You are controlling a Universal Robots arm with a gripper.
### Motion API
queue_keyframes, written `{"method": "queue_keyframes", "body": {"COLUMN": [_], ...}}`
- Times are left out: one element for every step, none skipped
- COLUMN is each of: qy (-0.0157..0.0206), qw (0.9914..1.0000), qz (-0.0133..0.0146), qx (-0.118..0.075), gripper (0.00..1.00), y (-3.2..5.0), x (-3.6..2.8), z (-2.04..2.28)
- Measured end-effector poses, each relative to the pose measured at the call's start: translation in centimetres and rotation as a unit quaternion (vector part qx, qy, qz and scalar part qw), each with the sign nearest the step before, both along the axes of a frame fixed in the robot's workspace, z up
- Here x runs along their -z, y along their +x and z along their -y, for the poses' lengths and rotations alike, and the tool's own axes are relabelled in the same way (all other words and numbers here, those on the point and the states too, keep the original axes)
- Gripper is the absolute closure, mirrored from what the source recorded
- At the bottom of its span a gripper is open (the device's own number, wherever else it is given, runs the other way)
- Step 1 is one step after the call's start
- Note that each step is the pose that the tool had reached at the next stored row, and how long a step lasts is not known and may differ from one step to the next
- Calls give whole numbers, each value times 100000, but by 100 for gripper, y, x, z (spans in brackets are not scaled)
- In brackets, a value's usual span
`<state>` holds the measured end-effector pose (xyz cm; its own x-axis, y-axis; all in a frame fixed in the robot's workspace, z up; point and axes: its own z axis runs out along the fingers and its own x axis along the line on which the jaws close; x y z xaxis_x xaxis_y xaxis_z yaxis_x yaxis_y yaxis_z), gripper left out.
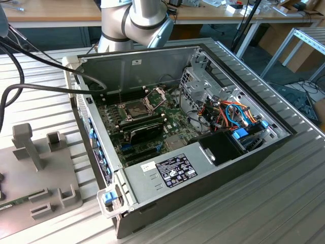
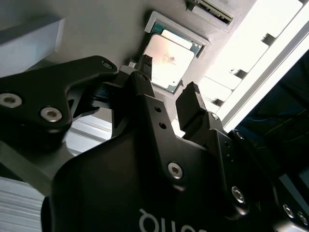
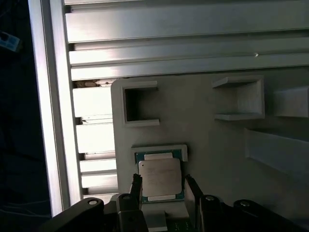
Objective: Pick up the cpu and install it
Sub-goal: 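Pick up the cpu and move it towards the insertion slot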
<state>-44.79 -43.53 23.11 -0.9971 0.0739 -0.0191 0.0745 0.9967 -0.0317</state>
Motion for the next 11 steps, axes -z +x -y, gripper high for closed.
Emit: {"method": "queue_keyframes", "body": {"qy": [-83, -143, -209, -268, -441, -494, -497, -497, -496, -495, -499], "qw": [100000, 100000, 100000, 100000, 99999, 99999, 99999, 99999, 99999, 99999, 99999], "qz": [-4, -12, -14, -13, -39, -47, -48, -36, -35, -34, -37], "qx": [2, 1, 0, 4, 7, 3, 1, 2, 2, 2, 3], "gripper": [52, 52, 52, 52, 52, 52, 52, 52, 52, 52, 52], "y": [0, 0, 0, 0, -1, -1, -1, 0, 0, 0, 0], "x": [19, 35, 52, 62, 68, 68, 68, 69, 69, 70, 69], "z": [0, 0, 0, 0, 0, 0, 0, 0, 0, 0, 0]}}
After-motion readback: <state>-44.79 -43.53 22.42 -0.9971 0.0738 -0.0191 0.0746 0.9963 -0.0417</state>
